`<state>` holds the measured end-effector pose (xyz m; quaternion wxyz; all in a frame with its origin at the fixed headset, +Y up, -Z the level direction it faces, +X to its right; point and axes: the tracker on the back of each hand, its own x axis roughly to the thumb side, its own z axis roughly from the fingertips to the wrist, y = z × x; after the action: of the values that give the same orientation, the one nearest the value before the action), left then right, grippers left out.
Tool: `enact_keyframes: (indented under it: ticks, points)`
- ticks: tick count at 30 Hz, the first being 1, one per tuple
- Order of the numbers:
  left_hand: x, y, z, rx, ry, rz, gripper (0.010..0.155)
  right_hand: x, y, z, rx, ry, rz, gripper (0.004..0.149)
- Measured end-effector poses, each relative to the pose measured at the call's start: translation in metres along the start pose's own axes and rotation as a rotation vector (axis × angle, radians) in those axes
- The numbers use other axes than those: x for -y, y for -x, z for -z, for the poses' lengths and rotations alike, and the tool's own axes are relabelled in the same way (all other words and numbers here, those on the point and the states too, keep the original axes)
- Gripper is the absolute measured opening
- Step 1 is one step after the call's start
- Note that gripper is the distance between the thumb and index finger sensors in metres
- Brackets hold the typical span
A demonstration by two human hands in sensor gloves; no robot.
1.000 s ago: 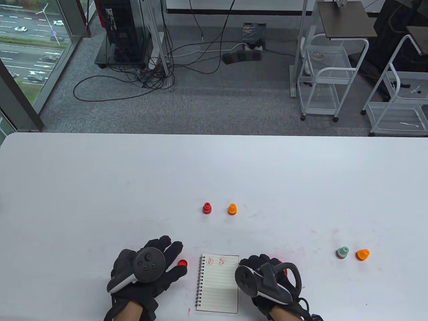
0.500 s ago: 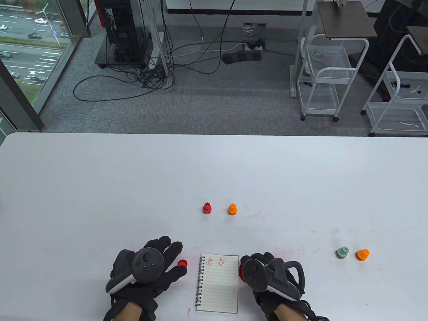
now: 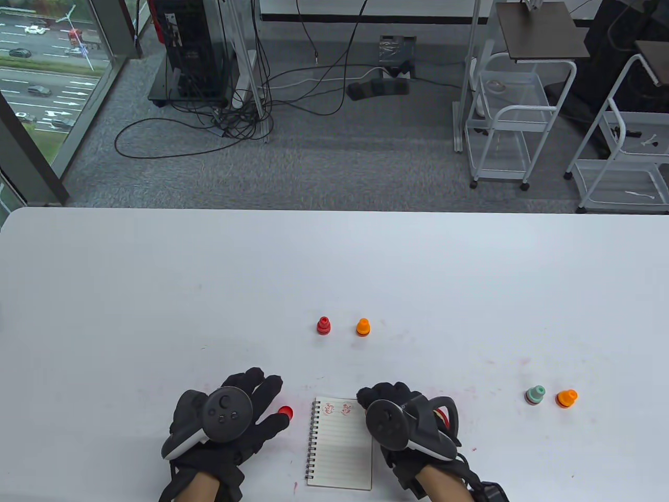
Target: Stamp reward stamp onto notebook
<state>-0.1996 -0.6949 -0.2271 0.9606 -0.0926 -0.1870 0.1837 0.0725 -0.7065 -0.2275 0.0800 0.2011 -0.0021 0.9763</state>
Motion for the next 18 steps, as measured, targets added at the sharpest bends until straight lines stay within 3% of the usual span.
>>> enact_keyframes:
  ticks: [18]
  points:
    - [-0.002, 0.001, 0.001, 0.001, 0.001, -0.005, 0.079, -0.019, -0.009, 0.018, 0.037, -0.046, -0.060, 0.045]
